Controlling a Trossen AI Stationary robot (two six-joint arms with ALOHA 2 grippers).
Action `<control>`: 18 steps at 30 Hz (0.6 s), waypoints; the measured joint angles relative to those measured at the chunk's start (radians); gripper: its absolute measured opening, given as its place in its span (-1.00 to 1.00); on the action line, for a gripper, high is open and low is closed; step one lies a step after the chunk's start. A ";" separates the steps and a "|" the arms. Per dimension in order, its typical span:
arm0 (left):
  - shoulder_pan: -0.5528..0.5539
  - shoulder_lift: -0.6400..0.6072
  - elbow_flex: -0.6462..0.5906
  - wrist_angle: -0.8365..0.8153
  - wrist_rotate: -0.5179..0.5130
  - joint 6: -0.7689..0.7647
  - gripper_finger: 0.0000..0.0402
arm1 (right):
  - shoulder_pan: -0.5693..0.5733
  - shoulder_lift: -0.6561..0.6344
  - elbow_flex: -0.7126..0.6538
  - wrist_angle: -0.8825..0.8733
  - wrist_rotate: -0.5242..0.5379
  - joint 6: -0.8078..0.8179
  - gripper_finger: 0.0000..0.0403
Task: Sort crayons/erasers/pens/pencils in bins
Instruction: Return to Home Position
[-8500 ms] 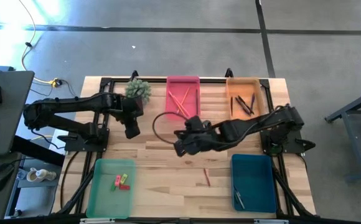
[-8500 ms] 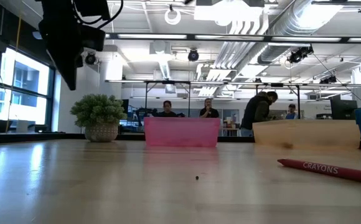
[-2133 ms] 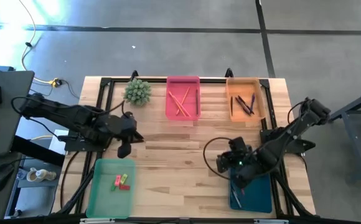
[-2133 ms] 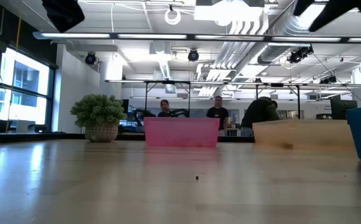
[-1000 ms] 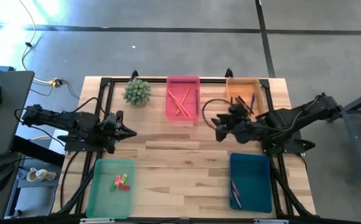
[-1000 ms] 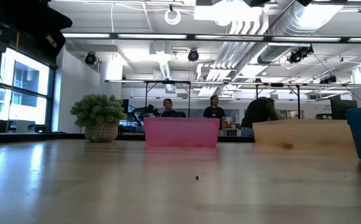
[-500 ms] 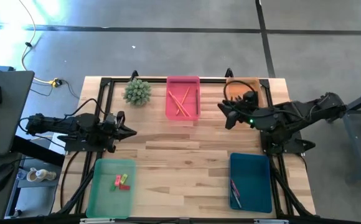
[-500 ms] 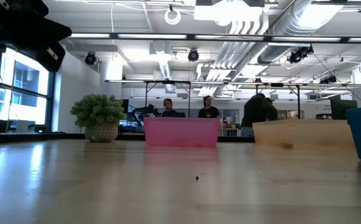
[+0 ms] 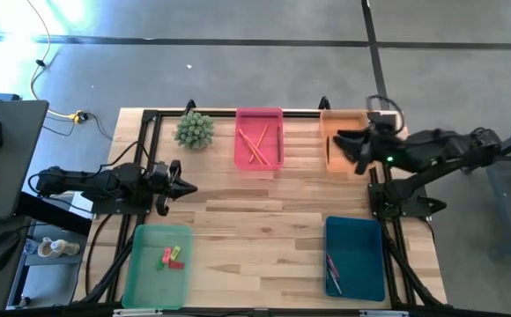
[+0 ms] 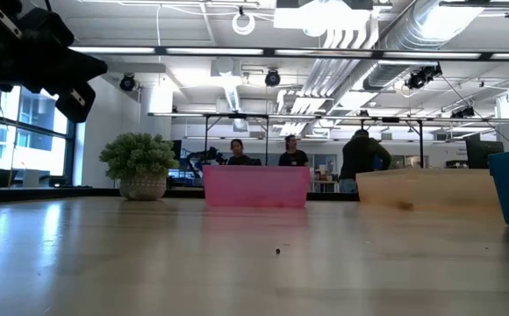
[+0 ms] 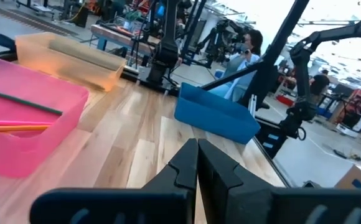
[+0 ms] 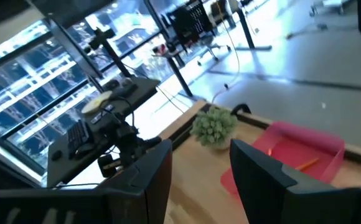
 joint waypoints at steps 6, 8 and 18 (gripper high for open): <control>0.022 0.000 0.000 0.023 0.000 -0.039 -1.00 | 0.000 -0.110 0.000 -0.001 -0.035 -0.181 -0.24; 0.028 0.000 0.000 0.029 -0.001 -0.050 -1.00 | 0.000 -0.150 0.000 -0.006 -0.063 -0.227 -0.24; 0.029 0.000 0.000 0.028 -0.008 -0.051 -1.00 | 0.000 -0.384 -0.120 -0.181 -0.076 -0.230 -0.24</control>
